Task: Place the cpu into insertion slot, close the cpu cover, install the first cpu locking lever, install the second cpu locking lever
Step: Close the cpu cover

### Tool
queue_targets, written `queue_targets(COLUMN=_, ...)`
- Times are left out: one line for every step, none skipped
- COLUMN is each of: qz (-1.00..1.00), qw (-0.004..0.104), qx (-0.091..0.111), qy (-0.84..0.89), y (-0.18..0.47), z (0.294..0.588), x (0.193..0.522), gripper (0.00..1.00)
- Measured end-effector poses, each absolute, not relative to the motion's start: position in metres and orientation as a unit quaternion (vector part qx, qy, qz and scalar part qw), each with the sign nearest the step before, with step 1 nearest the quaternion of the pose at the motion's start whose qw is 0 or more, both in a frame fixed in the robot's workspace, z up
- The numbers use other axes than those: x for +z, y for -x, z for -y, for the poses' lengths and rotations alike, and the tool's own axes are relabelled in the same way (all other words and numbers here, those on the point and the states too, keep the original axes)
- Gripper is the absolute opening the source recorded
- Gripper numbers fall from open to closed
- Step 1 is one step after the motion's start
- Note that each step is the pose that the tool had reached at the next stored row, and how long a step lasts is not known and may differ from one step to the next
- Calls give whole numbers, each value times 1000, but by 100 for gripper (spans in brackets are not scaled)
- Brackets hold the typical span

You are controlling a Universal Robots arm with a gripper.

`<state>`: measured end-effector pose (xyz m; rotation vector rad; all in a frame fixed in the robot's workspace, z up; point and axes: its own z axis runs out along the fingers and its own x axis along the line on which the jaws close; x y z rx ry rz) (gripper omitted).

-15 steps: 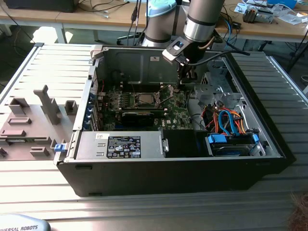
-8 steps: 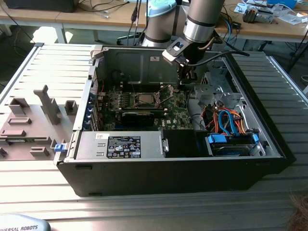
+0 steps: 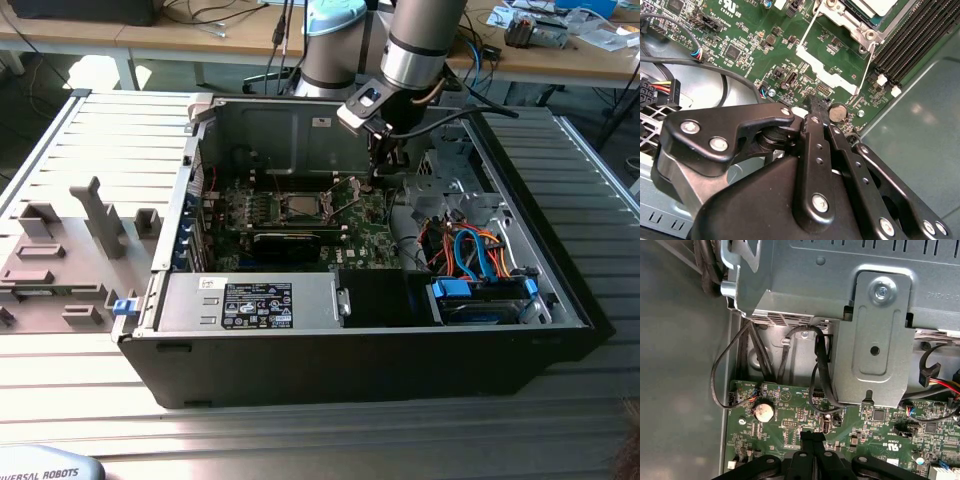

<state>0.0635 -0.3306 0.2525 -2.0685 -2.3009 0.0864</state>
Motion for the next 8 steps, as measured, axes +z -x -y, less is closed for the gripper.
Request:
queue_targets(qz=743, qw=23, qx=28, qy=668, y=-64, z=331, x=252, gripper=11)
queue_targets(qz=743, qw=23, qx=28, qy=668, y=-63, z=331, x=252, gripper=11)
queue_targets(qz=743, qw=23, qx=28, qy=668, y=-63, z=331, x=252, gripper=11)
queue_targets(qz=743, qw=23, qx=28, qy=668, y=-63, z=331, x=252, gripper=11)
queue_targets(qz=743, qw=23, qx=28, qy=668, y=-63, z=331, x=252, gripper=11)
queue_targets(qz=743, qw=23, qx=28, qy=668, y=-63, z=331, x=252, gripper=11)
queue_targets(qz=743, qw=23, qx=28, qy=668, y=-63, z=331, x=252, gripper=11)
queue_targets(qz=743, qw=24, qx=27, qy=668, y=-62, z=331, x=252, gripper=11)
